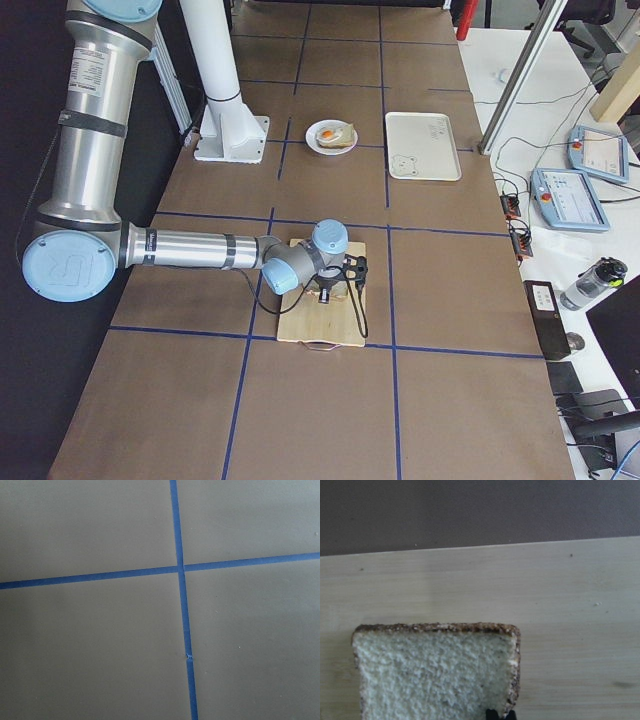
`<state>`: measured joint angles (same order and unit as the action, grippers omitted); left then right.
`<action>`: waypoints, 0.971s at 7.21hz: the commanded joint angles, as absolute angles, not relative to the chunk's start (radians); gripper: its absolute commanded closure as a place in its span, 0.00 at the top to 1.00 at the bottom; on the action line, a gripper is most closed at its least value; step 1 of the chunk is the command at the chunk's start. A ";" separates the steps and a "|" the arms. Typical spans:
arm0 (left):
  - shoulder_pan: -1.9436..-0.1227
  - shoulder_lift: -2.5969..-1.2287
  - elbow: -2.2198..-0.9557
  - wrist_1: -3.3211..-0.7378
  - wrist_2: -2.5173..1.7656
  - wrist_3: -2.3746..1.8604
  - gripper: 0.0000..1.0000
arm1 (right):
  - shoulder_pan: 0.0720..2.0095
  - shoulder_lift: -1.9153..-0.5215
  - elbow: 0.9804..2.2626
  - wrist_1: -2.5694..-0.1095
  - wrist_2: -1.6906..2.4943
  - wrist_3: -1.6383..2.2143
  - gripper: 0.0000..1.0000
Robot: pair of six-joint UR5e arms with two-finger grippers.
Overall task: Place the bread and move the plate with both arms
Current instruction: 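Close the right gripper on the bread slice's edge and lift it, then carry the bread slice with the right gripper over the white plate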
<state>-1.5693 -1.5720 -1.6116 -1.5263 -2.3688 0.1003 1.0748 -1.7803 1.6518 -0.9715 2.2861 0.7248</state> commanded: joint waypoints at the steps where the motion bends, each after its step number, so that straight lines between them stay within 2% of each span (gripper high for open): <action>1: -1.569 -1.575 -1.612 -1.526 -2.370 0.100 1.00 | 1.144 -1.825 1.753 -0.973 2.316 0.716 0.00; 4: -1.569 -1.574 -1.608 -1.526 -2.368 0.101 1.00 | 1.238 -1.821 1.857 -0.973 2.445 0.729 0.00; 5: -1.569 -1.574 -1.606 -1.525 -2.370 0.101 1.00 | 1.238 -1.769 1.874 -0.974 2.474 0.754 0.00; 7: -1.569 -1.575 -1.606 -1.525 -2.370 0.097 1.00 | 1.195 -1.541 1.870 -0.974 2.485 1.089 0.00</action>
<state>-1.5693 -1.5749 -1.6065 -1.5250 -2.3699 0.0994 1.2252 -1.6790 1.8694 -0.9738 2.4738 0.8931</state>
